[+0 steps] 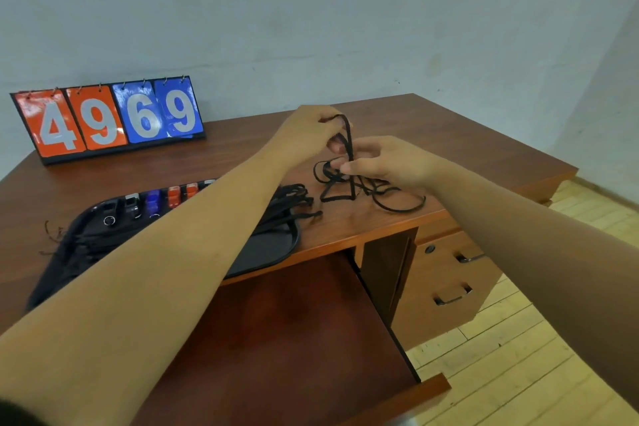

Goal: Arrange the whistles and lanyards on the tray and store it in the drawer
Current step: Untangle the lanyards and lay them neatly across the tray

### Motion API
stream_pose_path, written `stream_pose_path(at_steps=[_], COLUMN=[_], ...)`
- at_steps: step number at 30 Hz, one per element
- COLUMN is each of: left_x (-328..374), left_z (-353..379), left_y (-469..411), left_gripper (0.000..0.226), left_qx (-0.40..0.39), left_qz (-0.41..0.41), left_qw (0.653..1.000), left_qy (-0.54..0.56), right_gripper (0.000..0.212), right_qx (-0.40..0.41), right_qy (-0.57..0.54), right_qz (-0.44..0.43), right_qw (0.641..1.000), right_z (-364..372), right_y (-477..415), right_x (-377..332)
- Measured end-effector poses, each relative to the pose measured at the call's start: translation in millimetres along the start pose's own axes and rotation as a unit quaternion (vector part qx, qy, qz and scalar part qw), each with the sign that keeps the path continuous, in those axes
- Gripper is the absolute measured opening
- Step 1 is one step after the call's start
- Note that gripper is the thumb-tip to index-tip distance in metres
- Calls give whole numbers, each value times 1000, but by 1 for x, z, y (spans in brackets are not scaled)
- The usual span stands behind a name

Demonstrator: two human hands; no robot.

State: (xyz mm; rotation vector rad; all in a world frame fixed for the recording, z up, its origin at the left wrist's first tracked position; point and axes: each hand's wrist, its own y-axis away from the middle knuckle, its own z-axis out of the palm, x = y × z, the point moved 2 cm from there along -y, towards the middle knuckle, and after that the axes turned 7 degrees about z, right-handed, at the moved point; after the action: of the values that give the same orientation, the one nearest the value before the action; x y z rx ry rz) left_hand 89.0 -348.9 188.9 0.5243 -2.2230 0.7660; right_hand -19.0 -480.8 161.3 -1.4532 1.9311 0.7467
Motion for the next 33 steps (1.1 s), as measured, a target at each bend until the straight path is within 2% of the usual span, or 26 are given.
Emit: stream_pose_path(at_steps=[4,8,12,16,18,20,22,24,27,31,33], left_x=[-3,-4,-17,-23,-15,-11,-12,-16,-21,-21,-21], left_z=[-10,-17,-23,-25,-25,-29,-31,-34,-38,-38,-42], left_y=[5,14,20,22,19,18,20,28,34,33,33], left_gripper=[27,25,19,10,11,21,14,16,20,17,18], left_qx=[24,61,102,159,126,82,74,92,110,121,108], left_qz=[-41,-114,-163,-210,-255,-282,-230,-182,-124,-64,-59], left_qw=[979,958,899,908,932,954,970,976,953,863,844], left_qy=[199,255,392,325,223,65,-5,70,252,486,522], right_gripper=[19,27,29,29,30,28,26,26,32,27,26], right_qx=[25,39,88,125,126,130,136,137,137,142,154], right_qy=[-1,69,150,189,189,189,195,189,156,114,84], right_qz=[-25,-22,-8,-2,-2,5,20,35,44,41,36], right_qw=[999,997,985,974,974,973,971,972,977,982,984], right_z=[3,-3,-11,-19,-22,-25,-31,-35,-35,-27,-27], right_y=[1,8,7,8,9,9,9,8,9,8,9], right_x=[-4,-6,2,6,7,11,18,27,37,39,39])
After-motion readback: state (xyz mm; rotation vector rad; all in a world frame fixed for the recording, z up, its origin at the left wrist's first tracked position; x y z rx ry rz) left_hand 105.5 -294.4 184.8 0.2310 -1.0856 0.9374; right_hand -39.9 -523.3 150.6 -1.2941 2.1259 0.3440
